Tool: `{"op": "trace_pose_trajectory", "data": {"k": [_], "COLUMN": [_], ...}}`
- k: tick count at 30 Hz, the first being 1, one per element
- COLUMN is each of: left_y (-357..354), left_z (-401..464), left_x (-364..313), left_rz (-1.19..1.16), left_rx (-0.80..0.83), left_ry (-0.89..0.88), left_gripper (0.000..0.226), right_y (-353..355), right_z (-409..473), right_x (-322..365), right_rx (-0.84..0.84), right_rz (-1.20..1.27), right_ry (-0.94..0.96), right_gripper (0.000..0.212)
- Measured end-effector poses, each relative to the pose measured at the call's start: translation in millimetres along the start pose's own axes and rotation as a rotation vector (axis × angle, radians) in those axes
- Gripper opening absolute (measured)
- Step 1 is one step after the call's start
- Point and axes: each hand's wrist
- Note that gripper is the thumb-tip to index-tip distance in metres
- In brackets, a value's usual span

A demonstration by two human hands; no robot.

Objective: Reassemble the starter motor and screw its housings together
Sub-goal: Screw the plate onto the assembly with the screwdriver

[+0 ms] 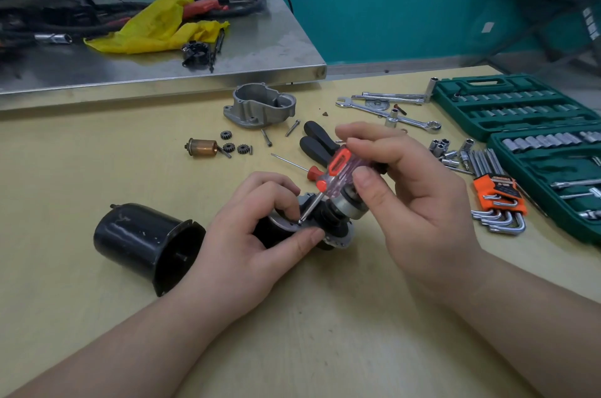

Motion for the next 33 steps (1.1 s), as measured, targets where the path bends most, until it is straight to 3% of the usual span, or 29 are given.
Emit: {"op": "trace_pose_trajectory", "data": {"k": [33], "left_y": [-0.5], "left_z": [0.3], "left_x": [0.1], "left_rz": [0.013], "left_rx": [-0.002], "left_ry": [0.013], "left_gripper": [0.027], "right_y": [0.0], "right_z": [0.2], "right_x": [-0.5], "right_rx": [0.004], "right_rz": [-0.071], "right_ry": [0.033], "right_gripper": [0.027]}}
Point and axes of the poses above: each hand's wrist, its own z-axis towards the middle knuckle, its own y-axis out of the back of the hand, x = y × z, and after that the axes turned 6 degrees about x, right-handed
